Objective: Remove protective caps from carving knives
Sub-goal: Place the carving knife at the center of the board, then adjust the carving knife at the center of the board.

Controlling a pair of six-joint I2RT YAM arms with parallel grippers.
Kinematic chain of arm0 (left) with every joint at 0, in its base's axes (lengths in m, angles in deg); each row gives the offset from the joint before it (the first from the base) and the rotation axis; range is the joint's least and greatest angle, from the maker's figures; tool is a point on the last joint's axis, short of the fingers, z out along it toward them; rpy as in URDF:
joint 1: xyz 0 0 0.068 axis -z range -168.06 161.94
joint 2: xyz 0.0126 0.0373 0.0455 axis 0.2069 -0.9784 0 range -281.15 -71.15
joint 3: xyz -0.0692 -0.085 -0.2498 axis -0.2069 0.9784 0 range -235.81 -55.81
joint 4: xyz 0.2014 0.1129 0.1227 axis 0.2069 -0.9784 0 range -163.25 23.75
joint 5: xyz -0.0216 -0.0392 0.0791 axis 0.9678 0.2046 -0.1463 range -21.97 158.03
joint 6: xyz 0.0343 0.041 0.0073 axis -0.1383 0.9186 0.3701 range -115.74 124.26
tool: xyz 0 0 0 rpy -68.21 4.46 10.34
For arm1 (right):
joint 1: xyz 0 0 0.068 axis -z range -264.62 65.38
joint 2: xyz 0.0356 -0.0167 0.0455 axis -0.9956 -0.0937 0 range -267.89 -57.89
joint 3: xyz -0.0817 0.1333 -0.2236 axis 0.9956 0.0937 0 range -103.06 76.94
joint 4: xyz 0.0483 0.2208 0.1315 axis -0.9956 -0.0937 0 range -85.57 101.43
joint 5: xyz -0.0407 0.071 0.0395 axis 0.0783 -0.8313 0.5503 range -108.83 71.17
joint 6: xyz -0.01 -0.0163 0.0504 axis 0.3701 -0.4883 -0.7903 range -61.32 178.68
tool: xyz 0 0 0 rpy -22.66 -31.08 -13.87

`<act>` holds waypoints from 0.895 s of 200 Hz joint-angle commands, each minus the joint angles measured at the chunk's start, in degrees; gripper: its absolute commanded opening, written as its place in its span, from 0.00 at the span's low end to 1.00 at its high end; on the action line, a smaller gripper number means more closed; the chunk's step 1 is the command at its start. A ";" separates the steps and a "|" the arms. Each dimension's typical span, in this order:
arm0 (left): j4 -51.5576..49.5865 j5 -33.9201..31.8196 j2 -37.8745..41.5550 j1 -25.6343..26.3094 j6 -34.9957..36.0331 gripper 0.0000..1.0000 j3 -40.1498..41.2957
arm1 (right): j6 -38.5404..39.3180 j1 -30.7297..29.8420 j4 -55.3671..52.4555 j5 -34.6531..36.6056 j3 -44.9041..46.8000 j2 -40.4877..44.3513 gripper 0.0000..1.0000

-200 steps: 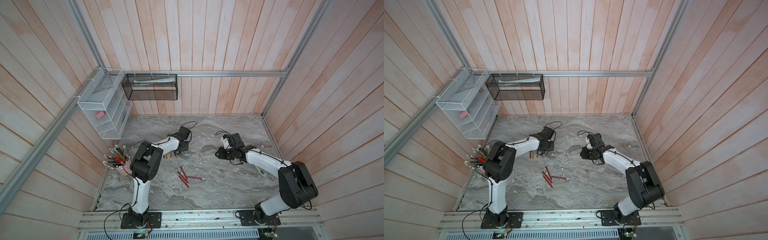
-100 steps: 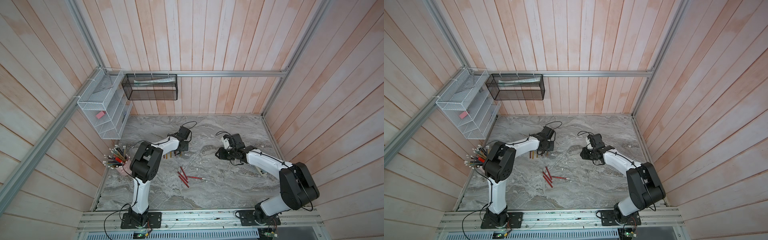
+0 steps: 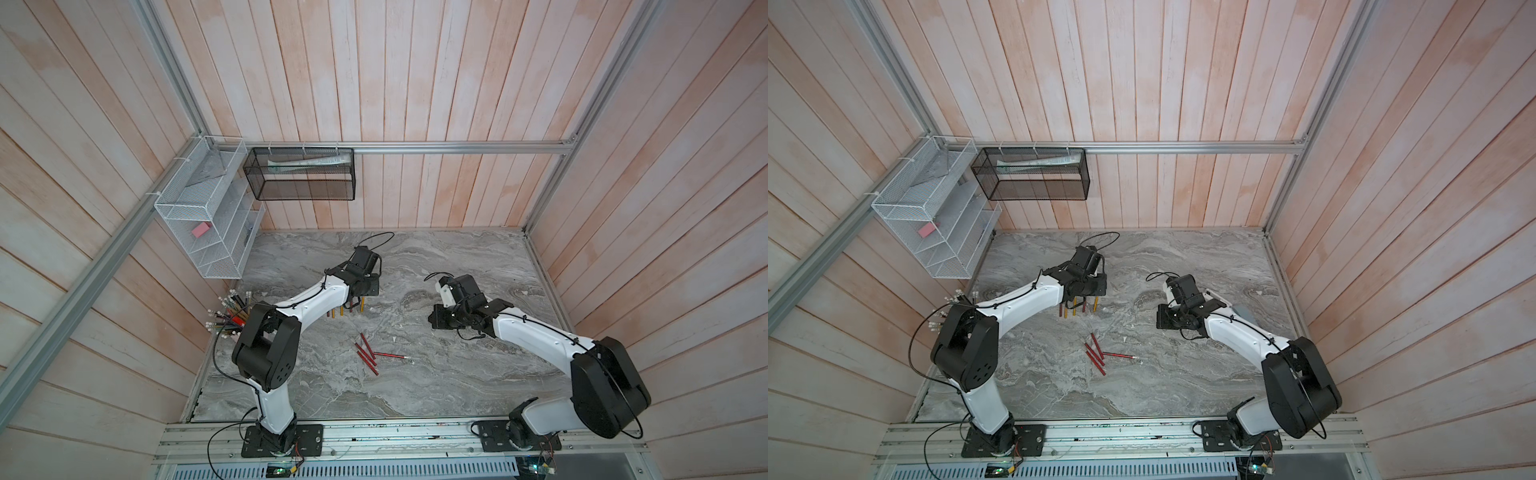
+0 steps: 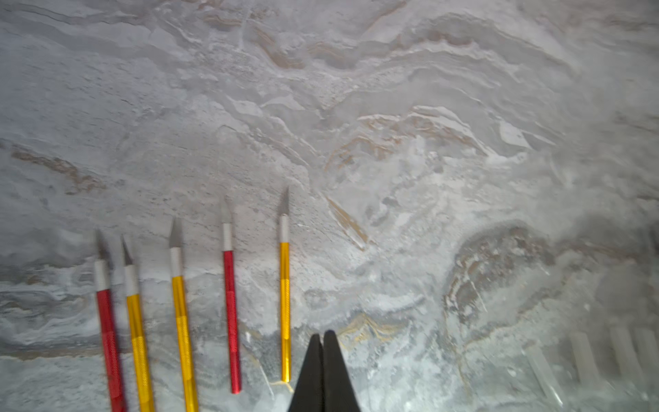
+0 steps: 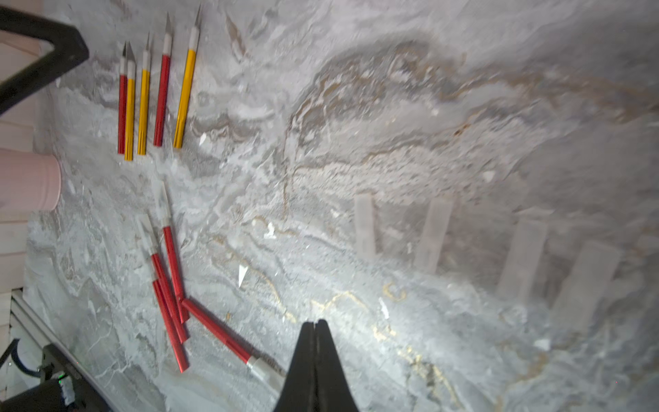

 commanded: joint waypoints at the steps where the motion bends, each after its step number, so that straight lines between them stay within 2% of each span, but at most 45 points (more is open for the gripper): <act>1: 1.32 5.17 1.46 1.07 -1.98 0.00 3.54 | -3.16 -5.60 -3.80 1.32 2.07 1.59 0.00; 40: 2.50 8.00 3.39 2.99 -3.55 0.00 7.41 | -11.03 -16.59 -1.84 0.54 6.54 3.07 0.00; 67: 3.52 9.39 3.90 4.32 -4.41 0.00 9.22 | -14.77 -21.05 0.52 0.53 9.42 2.73 0.00; 128: 4.88 10.48 3.52 6.61 -5.41 0.00 12.89 | -16.78 -21.50 8.00 -0.70 11.55 -1.27 0.00; 179: 7.57 12.07 3.23 6.90 -6.87 0.00 16.48 | -16.50 -18.29 12.12 -2.62 10.73 -5.27 0.00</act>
